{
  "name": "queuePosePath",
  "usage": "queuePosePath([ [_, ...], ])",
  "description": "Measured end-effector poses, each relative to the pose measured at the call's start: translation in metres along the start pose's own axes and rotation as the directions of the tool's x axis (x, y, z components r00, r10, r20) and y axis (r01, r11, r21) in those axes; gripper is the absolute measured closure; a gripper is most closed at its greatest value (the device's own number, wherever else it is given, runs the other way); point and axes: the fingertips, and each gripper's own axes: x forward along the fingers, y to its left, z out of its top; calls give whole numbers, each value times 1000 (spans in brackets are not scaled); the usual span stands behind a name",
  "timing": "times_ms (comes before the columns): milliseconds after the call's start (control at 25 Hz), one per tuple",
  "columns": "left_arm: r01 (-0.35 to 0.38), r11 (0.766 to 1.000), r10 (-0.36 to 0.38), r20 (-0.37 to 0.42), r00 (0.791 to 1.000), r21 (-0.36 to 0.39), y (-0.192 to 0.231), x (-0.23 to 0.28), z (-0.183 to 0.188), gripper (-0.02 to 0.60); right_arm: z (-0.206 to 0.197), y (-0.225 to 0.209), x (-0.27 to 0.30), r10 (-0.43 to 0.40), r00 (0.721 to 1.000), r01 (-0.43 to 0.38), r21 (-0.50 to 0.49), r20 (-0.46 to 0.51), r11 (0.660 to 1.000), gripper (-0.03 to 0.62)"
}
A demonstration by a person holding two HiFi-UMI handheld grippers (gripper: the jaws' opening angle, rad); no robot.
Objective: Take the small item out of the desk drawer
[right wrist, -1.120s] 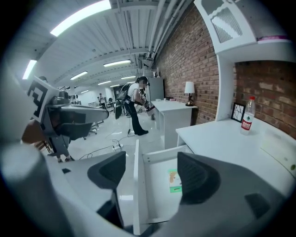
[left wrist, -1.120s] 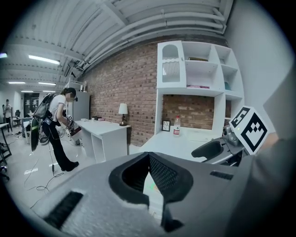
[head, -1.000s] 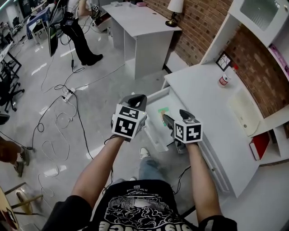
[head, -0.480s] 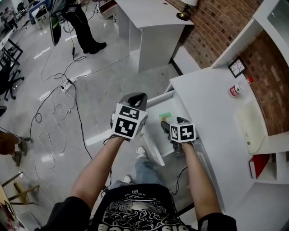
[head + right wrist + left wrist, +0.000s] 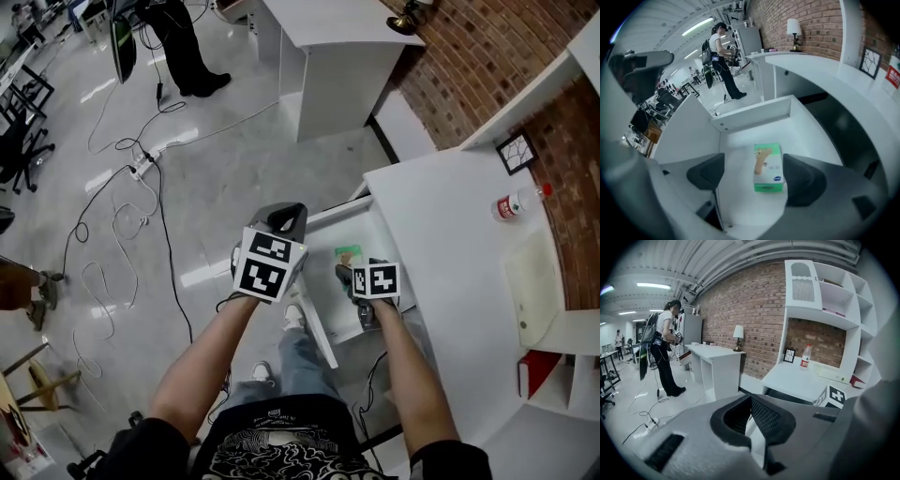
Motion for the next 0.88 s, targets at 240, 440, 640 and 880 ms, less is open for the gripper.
queuePosePath([
  [240,-34,999,34,-19,999,-12,12,8,-11,577,0,-13,33,-4,999,5,9,-48,1000,191],
  [440,-69,997,68,-37,997,-24,24,7,-18,577,-4,-20,56,-24,995,23,-6,-98,1000,168],
  [640,-93,995,92,-56,994,-21,33,4,-25,577,-12,-28,72,-60,987,59,-12,-148,998,161],
  [880,-106,994,104,-80,991,-24,39,4,-37,577,-24,-31,85,-67,979,69,3,-194,998,163],
])
